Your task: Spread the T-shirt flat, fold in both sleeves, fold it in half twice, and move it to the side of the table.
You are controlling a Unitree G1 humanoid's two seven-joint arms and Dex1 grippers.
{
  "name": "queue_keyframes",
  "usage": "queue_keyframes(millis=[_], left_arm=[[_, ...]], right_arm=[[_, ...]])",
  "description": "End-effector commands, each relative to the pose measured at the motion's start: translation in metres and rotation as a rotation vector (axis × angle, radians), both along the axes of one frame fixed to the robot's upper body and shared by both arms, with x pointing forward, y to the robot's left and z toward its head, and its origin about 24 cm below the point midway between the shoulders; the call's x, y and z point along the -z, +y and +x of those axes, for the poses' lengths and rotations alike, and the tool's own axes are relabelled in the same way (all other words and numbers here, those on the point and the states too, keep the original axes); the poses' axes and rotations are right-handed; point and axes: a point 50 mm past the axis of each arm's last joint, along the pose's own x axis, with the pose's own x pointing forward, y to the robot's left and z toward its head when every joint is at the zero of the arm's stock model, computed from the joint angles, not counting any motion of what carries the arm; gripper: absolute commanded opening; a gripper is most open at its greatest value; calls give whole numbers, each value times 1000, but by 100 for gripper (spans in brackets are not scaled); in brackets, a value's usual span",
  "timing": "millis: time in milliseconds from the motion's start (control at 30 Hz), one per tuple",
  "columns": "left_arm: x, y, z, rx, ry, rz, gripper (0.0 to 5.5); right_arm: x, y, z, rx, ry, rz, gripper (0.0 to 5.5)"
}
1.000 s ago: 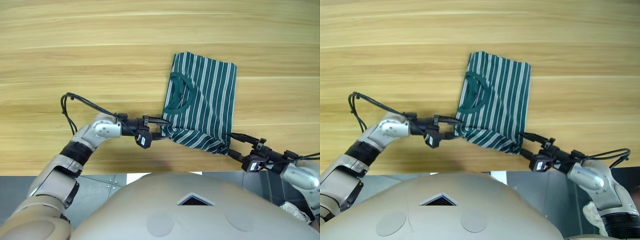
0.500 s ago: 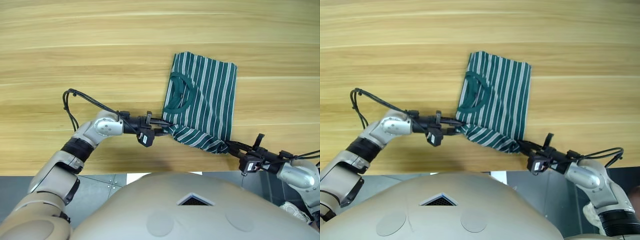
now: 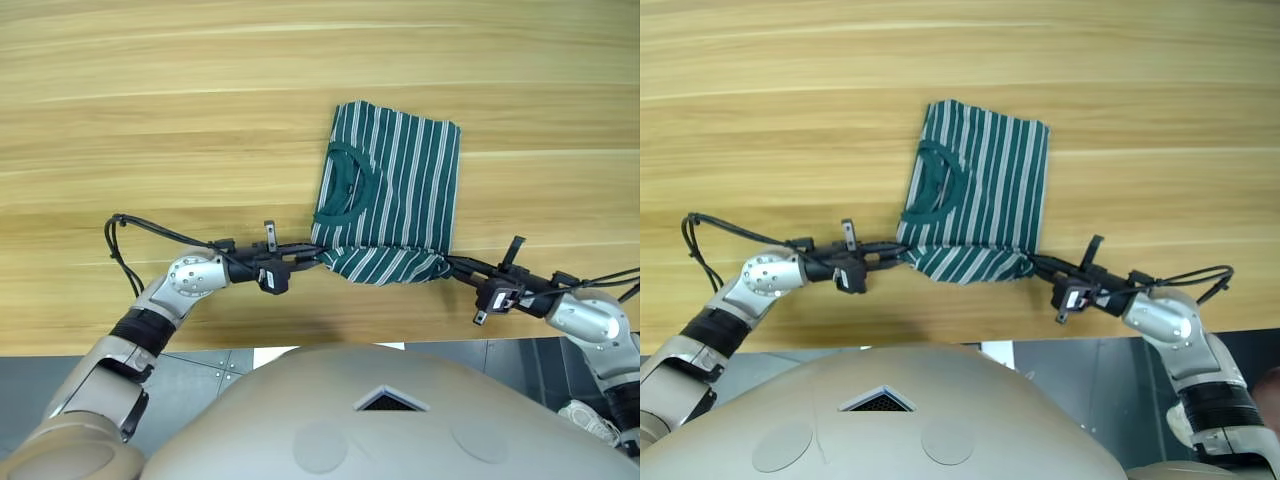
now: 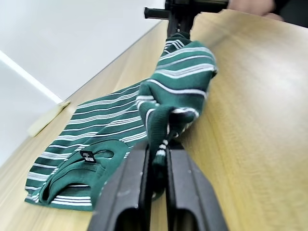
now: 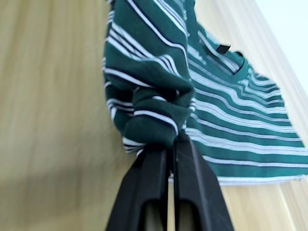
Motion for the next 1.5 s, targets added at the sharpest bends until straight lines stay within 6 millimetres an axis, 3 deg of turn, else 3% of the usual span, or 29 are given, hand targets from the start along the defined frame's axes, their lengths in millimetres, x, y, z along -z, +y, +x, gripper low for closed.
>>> queue_keyframes(millis=[33, 133, 267, 467, 600, 800, 1000, 1167, 1500], left_arm=[[27, 2, -49, 25, 179, 128, 24], [12, -4, -40, -77, 145, 28, 24], [-17, -9, 7, -250, 44, -109, 24], [-37, -13, 64, -456, -23, -158, 24], [-45, -16, 88, -507, -56, -163, 24], [-37, -24, 118, -524, -55, -92, 24], [-28, -40, 146, -488, -18, -27, 24], [-36, -41, 173, -552, -19, -36, 24], [-56, -34, 188, -629, -81, -168, 55]], right_arm=[[-6, -2, -12, 12, 50, 34, 0], [-17, 0, -9, 57, 26, 135, 0], [-31, -1, 10, 143, -50, 240, 0], [-40, 1, 54, 256, -184, 310, 0], [-32, 5, 83, 325, -221, 298, 0], [-30, 20, 127, 406, -288, 287, 0], [-22, 23, 146, 472, -298, 241, 0], [-19, 32, 169, 511, -306, 240, 0], [-39, 53, 214, 559, -349, 325, 0]])
